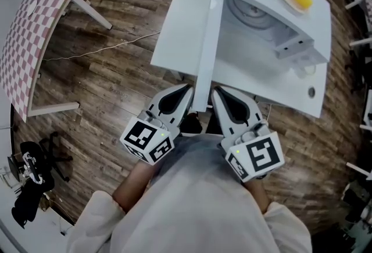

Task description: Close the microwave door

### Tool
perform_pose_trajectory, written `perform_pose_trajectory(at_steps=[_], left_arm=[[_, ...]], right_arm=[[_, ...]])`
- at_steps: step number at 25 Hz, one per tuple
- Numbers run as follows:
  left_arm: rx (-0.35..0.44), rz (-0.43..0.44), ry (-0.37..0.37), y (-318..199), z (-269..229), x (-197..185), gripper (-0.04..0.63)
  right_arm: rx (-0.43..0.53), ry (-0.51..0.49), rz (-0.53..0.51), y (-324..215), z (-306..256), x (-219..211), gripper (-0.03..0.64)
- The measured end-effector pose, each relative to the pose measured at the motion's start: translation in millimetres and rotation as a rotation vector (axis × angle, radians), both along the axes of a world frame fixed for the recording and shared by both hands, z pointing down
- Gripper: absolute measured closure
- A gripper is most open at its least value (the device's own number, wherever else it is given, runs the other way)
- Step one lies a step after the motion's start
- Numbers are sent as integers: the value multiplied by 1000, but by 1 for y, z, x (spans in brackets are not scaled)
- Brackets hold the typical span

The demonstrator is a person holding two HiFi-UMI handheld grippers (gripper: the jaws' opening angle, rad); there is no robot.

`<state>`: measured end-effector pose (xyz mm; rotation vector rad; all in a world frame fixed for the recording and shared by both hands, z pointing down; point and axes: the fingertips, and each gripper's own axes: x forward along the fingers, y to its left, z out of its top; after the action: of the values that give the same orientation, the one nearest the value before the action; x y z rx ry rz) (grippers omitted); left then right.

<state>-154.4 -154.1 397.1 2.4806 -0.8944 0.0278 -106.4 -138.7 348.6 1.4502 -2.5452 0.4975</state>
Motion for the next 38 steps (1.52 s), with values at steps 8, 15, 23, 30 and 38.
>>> perform_pose_trajectory(at_steps=[8, 15, 23, 30, 38], left_arm=[[8, 73, 12, 7, -4, 20, 577], [-2, 145, 13, 15, -3, 42, 577], [-3, 211, 25, 18, -4, 67, 577], [-6, 265, 13, 18, -3, 90, 577], [0, 315, 6, 20, -4, 114, 577]], right_arm=[[-7, 2, 33, 3, 2, 13, 594], [-14, 0, 62, 6, 3, 25, 594], [-15, -3, 120, 7, 2, 49, 594], [-31, -9, 172, 8, 5, 76, 594], [-31, -15, 217, 8, 2, 99, 594]])
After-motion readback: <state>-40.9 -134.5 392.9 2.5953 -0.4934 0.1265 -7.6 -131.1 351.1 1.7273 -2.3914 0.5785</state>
